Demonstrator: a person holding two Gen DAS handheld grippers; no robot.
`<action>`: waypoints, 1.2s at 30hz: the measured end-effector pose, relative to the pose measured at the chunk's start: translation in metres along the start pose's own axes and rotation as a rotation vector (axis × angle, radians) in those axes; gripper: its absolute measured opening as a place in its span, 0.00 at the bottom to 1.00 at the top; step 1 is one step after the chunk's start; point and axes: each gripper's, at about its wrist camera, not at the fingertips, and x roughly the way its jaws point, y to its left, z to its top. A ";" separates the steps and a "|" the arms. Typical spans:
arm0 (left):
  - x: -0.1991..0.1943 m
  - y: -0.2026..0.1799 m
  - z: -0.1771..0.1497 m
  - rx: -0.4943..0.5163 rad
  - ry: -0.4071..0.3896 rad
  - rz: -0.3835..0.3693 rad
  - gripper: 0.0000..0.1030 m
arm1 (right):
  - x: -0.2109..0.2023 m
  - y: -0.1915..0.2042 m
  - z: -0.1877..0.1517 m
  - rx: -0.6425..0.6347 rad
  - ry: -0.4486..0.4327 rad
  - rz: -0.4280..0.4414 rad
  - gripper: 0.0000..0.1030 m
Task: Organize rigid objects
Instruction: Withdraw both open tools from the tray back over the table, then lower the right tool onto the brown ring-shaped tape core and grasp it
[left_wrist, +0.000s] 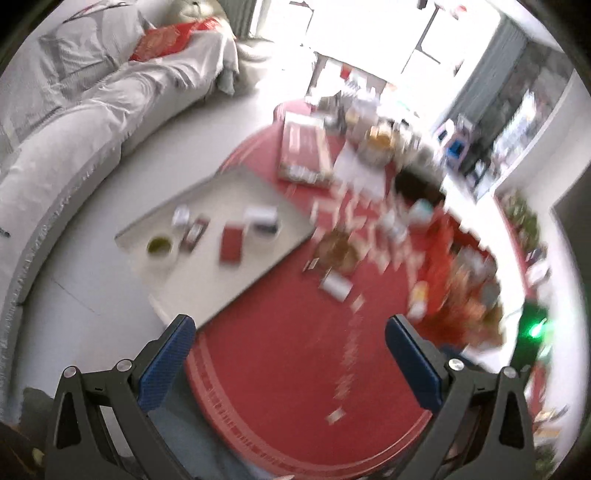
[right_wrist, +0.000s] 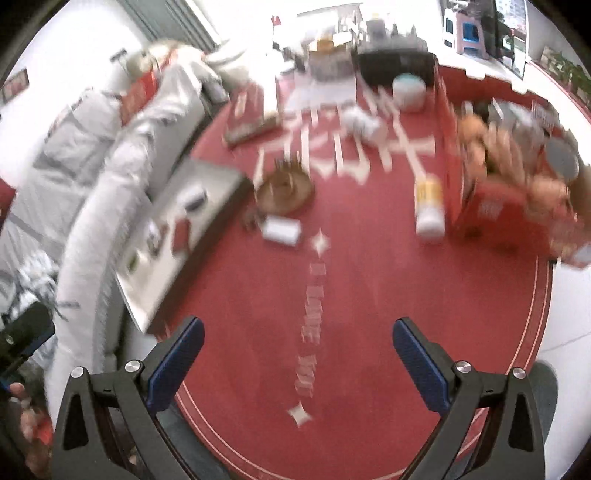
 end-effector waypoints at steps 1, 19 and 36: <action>-0.008 -0.005 0.015 -0.039 -0.027 -0.026 1.00 | -0.005 0.002 0.010 0.002 -0.019 0.002 0.99; 0.084 0.044 0.011 -0.140 0.166 0.086 1.00 | 0.197 0.007 0.138 -0.049 0.204 -0.309 0.99; 0.125 0.045 -0.041 -0.046 0.307 0.144 1.00 | 0.142 0.024 0.019 -0.331 0.353 -0.266 0.99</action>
